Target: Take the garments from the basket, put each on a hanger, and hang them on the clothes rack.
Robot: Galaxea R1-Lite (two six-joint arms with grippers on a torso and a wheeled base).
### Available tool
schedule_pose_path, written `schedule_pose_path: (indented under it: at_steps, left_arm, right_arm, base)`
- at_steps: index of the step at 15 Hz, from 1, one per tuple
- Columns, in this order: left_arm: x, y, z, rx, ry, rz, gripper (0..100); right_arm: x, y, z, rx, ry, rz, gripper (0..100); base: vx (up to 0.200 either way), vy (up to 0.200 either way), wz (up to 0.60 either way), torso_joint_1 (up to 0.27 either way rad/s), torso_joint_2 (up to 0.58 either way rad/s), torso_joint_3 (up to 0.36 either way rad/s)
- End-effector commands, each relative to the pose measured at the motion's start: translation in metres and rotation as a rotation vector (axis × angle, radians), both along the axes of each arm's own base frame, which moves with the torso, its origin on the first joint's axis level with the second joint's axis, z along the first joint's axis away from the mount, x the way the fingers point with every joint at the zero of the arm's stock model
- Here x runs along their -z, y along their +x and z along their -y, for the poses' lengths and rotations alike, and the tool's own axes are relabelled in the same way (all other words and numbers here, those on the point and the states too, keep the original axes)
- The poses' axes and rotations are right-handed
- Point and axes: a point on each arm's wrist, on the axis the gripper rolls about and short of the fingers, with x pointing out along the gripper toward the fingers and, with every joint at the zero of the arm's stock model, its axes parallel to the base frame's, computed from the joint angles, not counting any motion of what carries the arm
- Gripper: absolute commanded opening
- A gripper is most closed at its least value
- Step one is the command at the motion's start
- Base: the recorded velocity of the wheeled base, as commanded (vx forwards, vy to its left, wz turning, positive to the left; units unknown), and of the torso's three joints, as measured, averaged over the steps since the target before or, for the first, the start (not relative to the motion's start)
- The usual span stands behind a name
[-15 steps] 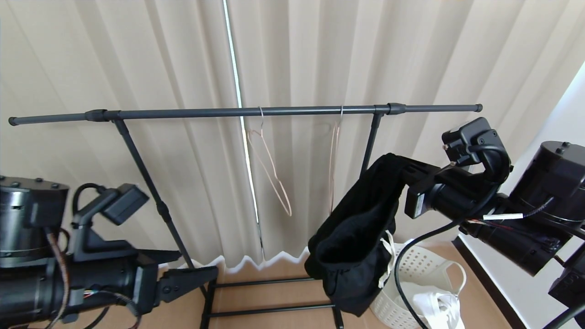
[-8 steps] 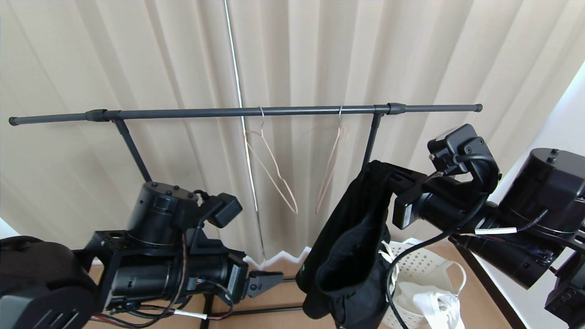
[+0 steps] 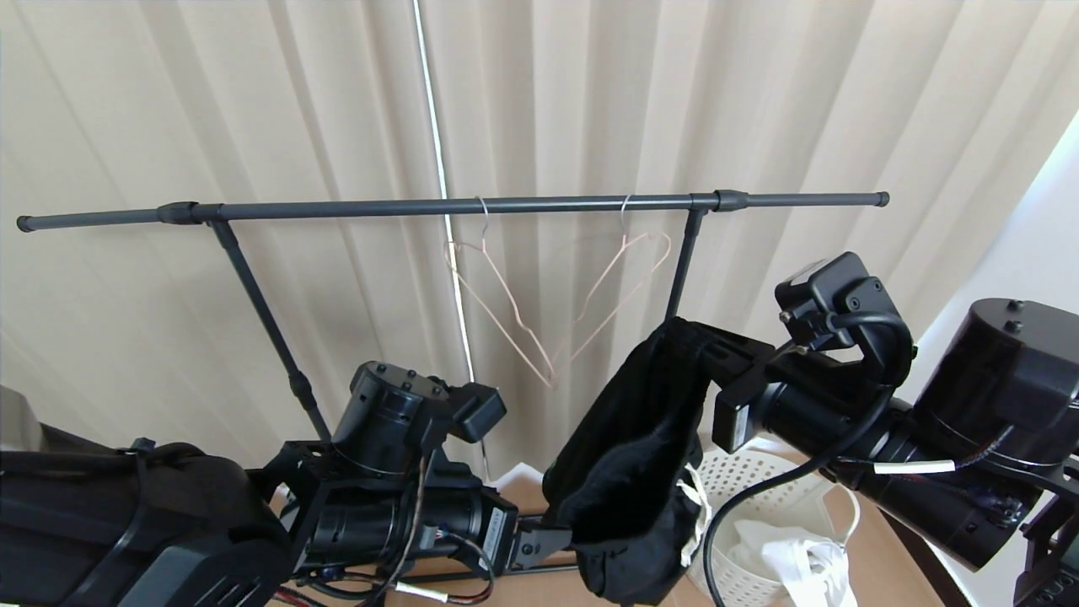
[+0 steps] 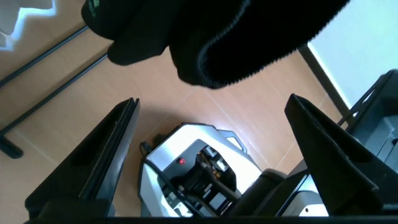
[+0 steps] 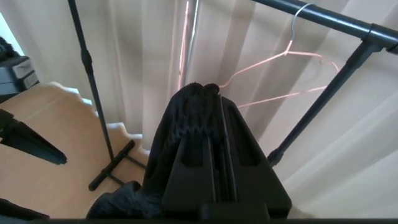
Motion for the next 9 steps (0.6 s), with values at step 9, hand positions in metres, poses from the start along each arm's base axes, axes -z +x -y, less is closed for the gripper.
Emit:
schedule_pose_path:
  at_steps: [9]
  left_arm:
    - [0.016,0.006,0.024,-0.015,0.023,-0.019,100]
  right_arm:
    - [-0.005,-0.011,-0.012,-0.062,0.037,0.047,0]
  base:
    - [0.0,0.0,0.0,0.0,0.0,0.0]
